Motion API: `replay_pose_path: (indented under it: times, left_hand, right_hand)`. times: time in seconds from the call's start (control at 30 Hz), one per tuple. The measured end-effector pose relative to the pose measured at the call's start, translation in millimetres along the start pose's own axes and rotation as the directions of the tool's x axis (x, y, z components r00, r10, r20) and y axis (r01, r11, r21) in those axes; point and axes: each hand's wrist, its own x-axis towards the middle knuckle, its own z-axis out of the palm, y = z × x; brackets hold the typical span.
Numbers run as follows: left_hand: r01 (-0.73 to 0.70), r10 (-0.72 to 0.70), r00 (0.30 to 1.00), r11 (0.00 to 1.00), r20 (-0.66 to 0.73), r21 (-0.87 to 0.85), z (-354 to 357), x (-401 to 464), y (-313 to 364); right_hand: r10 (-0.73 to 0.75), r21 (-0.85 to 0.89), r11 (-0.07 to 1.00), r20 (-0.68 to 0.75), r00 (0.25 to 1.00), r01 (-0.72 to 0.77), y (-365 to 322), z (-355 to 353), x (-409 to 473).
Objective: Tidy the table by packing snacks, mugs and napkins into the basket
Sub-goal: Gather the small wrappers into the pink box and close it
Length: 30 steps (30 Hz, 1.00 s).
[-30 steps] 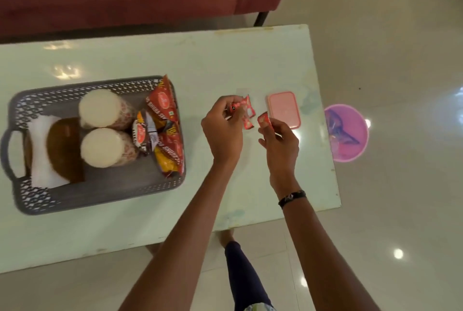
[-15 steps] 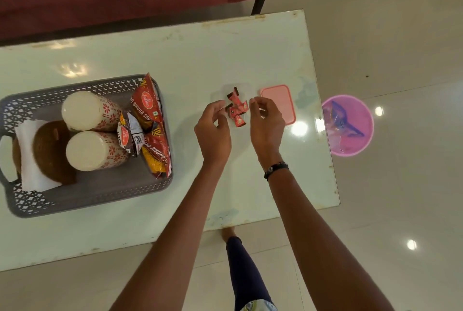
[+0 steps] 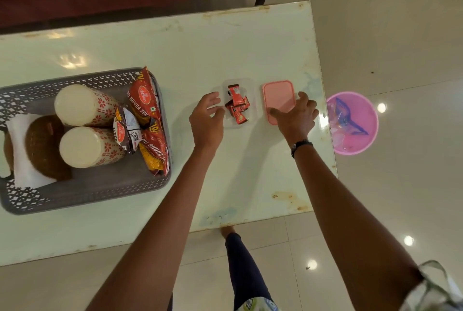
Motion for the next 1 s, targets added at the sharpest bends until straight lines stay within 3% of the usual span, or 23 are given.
replay_pose_path:
  times: [0.13,0.3,0.4,0.5,0.6,0.8,1.0]
  left_hand:
    - [0.037,-0.037,0.999,0.999,0.018,0.012,1,4,-1]
    - [0.084,-0.084,0.996,0.996,0.034,-0.007,3,6,-2]
    - [0.082,-0.082,0.996,0.997,0.042,-0.002,4,7,-3]
    - [0.084,-0.084,0.995,0.996,0.048,0.002,5,6,-3]
    - [0.069,-0.069,0.996,0.998,0.053,-0.003,4,7,-4]
    - [0.068,-0.066,0.996,0.997,0.068,-0.022,2,7,-3]
    - [0.091,-0.087,0.992,0.995,0.091,-0.044,-1,9,-2]
  right_hand:
    - [0.007,0.084,0.996,0.122,0.993,-0.018,-5,-9,1]
    - [-0.295,0.100,0.951,0.002,0.956,0.293,-24,-6,-28]
    - [-0.422,0.042,0.906,0.028,0.906,0.421,-32,9,-47]
    - [-0.311,-0.063,0.946,0.112,0.944,0.319,-38,23,-60]
    - [-0.237,0.038,0.971,0.147,0.960,0.234,-48,34,-65]
    - [-0.262,-0.118,0.956,0.076,0.962,0.270,-63,40,-68]
    - [-0.190,-0.194,0.962,0.025,0.982,0.191,-71,49,-73]
